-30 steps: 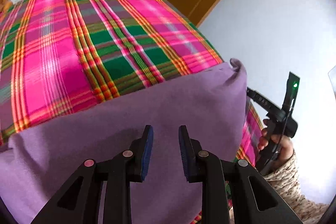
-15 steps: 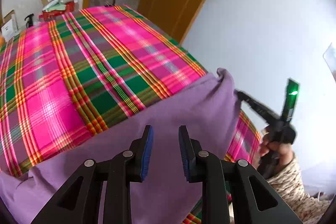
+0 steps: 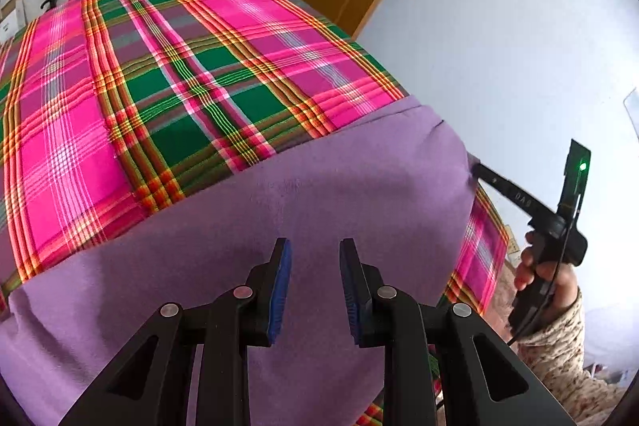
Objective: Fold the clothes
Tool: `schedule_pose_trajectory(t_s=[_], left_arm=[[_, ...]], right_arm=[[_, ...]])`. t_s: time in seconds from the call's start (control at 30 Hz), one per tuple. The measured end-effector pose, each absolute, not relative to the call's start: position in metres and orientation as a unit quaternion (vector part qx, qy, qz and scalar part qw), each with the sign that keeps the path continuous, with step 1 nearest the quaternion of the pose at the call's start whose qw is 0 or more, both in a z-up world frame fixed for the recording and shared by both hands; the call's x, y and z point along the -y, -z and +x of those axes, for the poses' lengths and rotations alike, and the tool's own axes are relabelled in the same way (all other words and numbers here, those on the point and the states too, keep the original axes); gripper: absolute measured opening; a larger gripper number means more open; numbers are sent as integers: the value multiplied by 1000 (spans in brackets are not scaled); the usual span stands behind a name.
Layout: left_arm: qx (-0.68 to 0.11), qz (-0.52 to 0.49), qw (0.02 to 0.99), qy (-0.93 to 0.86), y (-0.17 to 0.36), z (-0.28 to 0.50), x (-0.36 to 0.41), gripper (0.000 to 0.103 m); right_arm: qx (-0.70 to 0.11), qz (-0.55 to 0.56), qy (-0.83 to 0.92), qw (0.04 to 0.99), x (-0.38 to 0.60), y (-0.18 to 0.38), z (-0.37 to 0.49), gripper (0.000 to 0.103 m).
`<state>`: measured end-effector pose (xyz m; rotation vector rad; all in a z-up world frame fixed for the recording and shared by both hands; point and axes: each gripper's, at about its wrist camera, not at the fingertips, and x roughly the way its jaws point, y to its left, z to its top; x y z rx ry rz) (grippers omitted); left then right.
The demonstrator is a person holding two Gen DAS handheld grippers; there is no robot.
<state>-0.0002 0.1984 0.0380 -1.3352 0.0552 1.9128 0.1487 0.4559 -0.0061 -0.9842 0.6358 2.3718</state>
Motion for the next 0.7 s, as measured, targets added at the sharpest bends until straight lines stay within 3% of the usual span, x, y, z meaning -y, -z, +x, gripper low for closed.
schedule_pose_trajectory(t_s=[0.17, 0.4, 0.7], left_arm=[[-20, -527, 396, -751, -36, 0, -199, 26], [-9, -531, 400, -746, -33, 0, -199, 26], [2, -539, 398, -742, -26, -7, -201, 26]], right_arm=[[-217, -335, -887, 231, -463, -12, 136, 9], [-195, -383, -884, 183, -471, 4, 82, 35], [-182, -420, -877, 148, -481, 19, 52, 39]])
